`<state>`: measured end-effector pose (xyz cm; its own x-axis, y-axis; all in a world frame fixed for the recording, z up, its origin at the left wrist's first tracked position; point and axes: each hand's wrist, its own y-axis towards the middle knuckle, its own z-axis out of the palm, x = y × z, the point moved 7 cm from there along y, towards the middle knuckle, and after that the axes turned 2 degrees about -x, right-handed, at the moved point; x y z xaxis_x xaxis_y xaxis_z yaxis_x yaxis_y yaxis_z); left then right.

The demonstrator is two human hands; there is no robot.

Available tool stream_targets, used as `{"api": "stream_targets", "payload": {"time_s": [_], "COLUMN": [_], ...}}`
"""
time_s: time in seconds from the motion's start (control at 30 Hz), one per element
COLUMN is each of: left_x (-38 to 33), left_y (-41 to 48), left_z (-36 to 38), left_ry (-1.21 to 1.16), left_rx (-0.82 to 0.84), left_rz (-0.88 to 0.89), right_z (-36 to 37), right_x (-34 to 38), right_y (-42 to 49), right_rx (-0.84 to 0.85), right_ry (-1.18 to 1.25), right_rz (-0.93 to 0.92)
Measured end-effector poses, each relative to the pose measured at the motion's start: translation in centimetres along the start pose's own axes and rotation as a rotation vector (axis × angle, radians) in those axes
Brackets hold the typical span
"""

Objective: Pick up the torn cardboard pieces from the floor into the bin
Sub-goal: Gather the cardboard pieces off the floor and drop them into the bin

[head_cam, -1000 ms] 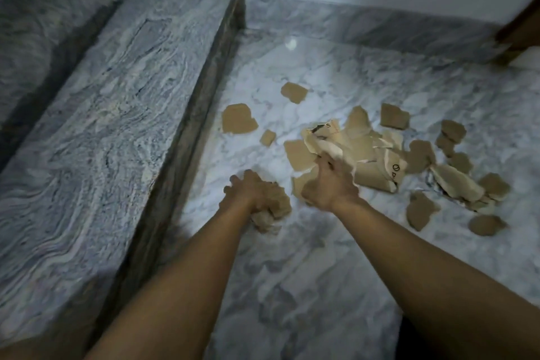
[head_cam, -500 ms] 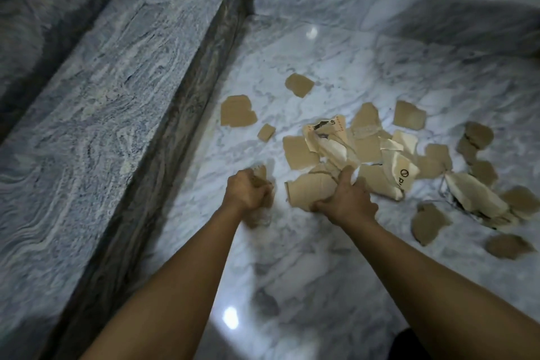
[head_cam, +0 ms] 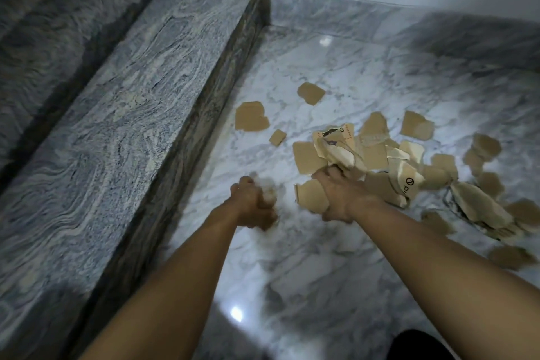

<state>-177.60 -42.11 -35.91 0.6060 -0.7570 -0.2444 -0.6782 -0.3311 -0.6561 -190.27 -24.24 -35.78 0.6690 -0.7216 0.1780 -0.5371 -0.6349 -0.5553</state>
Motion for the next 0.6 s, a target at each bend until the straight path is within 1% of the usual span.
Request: {"api": "stream_targets", "payload": {"time_s": [0.07,0.13,0.17,0.23,0.3,0.4,0.47,0.53,0.6], "left_x": [-0.3,0.0,0.1,-0.1,-0.2,-0.6,-0.7,-1.1,-1.3], "left_y": [0.3,1.0,1.3,1.5,1.4,1.1,0.9,0.5,0.6], "left_z": [1.7,2.3,2.4,2.5,2.4,2.3,1.9,0.3,-2.1], "left_ry": [0.012,0.018,-0.020,-0.064,-0.084,-0.126,-0.225,-0.318,-0.478], "left_rx": [-0.059,-0.130,-0.122,-0.092,-0.085,-0.088,-0.078,-0.102,-0.164], "left_rz": [-0.001,0.016,0.022,0.041,0.036,0.039,0.034,0.023,-0.029], "right_z": [0.8,0.9,0.8,0.5,0.3,0.4,-0.6,-2.3,-4.3], "right_x": [0.2,0.1,0.0,0.2,0.7,0.4,-1.0,-3.1,-4.9], "right_y": [0.6,0.9,1.0,1.1,1.3,1.3,1.0,0.4,-1.1], "right_rx": [-0.001,-0.067,-0.103,-0.119,-0.162,-0.147,-0.126,-0.082,-0.037], "right_ry": [-0.090,-0.135,-0.150,-0.208,-0.225,-0.047,0.133,0.249,0.291], "right_rz": [-0.081,-0.110,-0.098,-0.067,-0.084,-0.044,0.023,0.096,0.107]}}
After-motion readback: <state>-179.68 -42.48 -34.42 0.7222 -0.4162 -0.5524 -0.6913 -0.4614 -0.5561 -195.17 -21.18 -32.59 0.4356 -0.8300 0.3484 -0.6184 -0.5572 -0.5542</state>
